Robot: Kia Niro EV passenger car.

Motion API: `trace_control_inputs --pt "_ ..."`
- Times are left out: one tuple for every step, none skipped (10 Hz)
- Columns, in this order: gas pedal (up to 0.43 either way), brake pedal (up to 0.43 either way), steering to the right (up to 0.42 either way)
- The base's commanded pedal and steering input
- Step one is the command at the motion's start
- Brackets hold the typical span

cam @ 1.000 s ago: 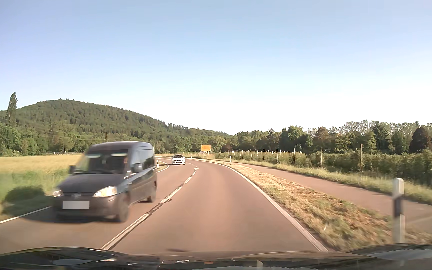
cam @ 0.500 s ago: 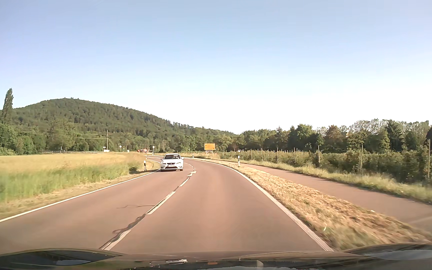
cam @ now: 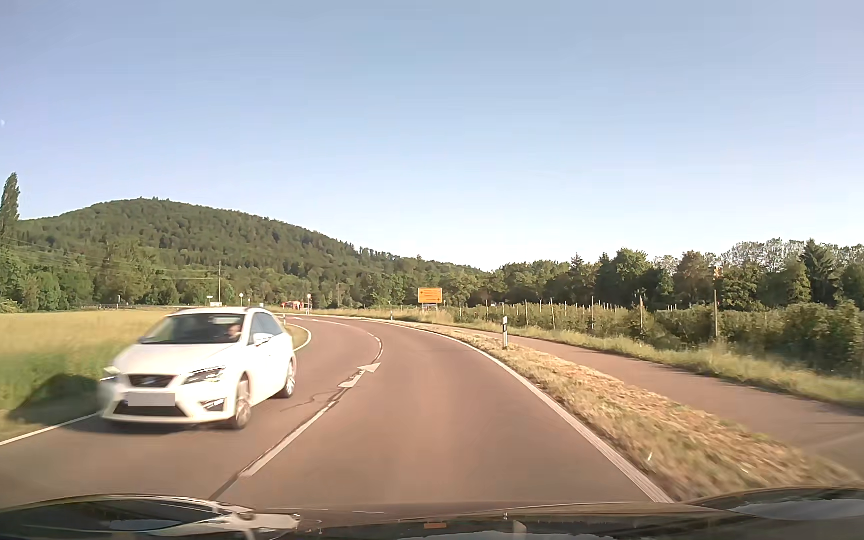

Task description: Follow the waypoints while adhering to traffic rules and regulations

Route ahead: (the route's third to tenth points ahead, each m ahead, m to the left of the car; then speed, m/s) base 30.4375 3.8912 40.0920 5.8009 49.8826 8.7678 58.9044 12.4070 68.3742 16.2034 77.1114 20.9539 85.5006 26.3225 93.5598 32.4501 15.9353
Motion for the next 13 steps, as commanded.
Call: trace_control_inputs --pt "0.11 0.0 -0.019" --pt "0.11 0.0 -0.019" --pt "0.11 0.0 -0.019" --pt "0.11 0.0 -0.019" --pt "0.11 0.0 -0.02" --pt "0.11 0.0 -0.021" --pt "0.11 0.0 -0.023" --pt "0.098 0.0 -0.027" --pt "0.098 0.0 -0.03" --pt "0.079 0.0 -0.034" --pt "0.079 0.0 -0.035" --pt "0.079 0.0 -0.035" --pt "0.067 0.0 -0.037"
